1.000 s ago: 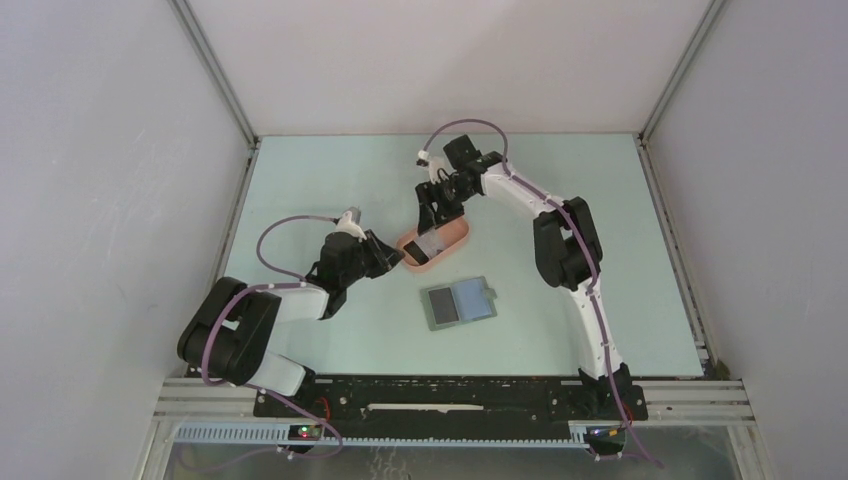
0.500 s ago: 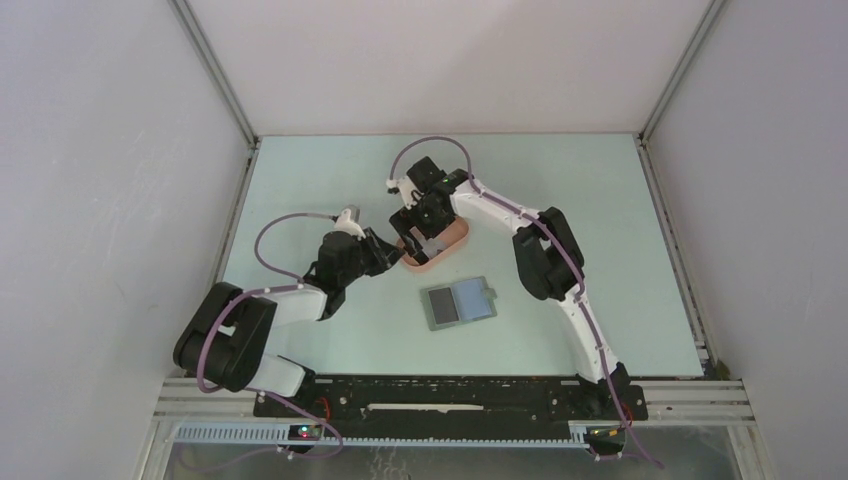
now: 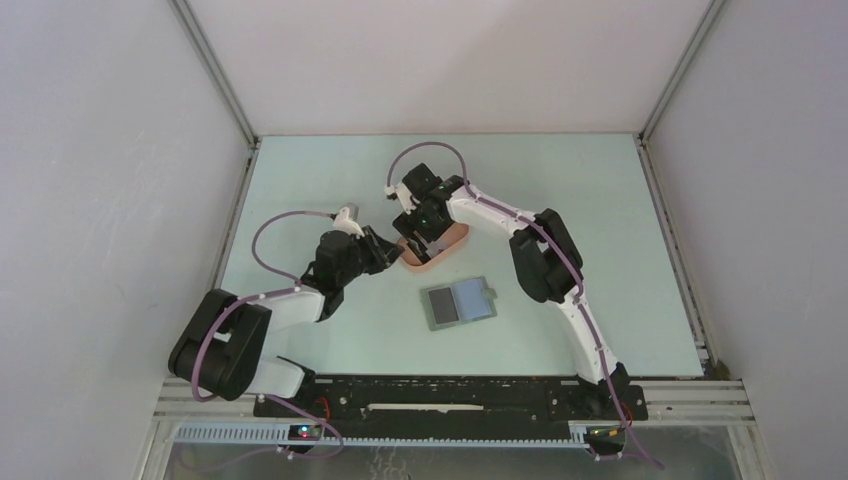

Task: Put the credit cards into the card holder
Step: Pick up the credit card from the storage box.

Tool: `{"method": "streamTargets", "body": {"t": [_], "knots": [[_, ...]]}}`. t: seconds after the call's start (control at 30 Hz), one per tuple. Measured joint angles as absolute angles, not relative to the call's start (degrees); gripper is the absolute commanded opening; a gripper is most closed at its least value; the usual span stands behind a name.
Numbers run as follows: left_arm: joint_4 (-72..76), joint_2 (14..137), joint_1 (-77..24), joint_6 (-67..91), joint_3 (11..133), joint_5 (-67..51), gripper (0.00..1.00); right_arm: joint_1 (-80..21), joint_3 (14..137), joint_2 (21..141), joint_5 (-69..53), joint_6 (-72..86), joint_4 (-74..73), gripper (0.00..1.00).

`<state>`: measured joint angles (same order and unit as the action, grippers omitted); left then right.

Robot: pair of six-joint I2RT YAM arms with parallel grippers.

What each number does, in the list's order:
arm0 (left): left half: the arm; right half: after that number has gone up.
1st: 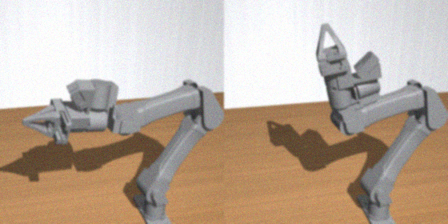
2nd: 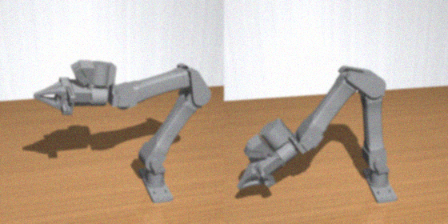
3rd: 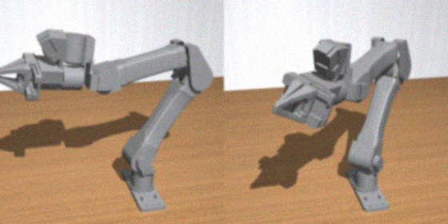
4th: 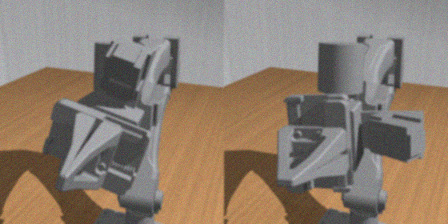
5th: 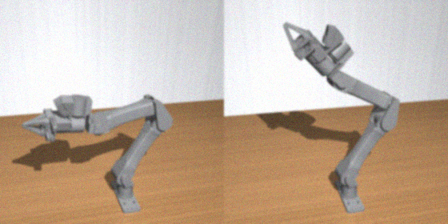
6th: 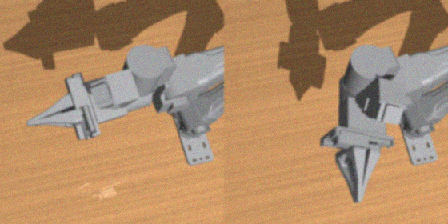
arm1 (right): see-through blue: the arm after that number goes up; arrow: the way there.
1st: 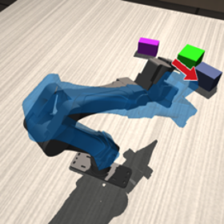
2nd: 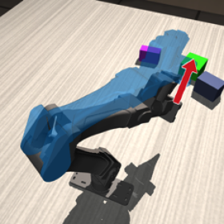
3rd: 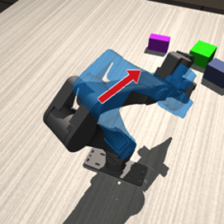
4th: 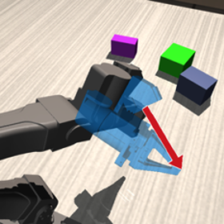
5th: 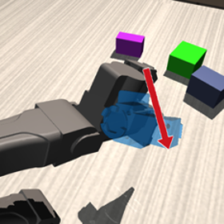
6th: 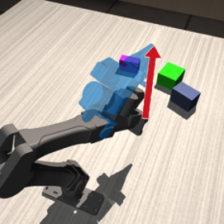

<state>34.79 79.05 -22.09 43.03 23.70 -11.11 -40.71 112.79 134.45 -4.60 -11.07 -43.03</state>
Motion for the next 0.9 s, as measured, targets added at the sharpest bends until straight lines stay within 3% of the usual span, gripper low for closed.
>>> {"method": "streamTargets", "body": {"t": [0.43, 0.9], "knots": [[33.3, 78.1, -22.1, 42.9, 23.7, -11.1, 0.29, -36.6, 113.8, 134.5, -11.0, -11.5, -44.9, 0.54], [32.6, 74.6, -22.1, 42.5, 23.7, -11.2, 0.3, -30.7, 115.6, 135.3, -24.1, -10.4, -48.8, 0.46]]}}
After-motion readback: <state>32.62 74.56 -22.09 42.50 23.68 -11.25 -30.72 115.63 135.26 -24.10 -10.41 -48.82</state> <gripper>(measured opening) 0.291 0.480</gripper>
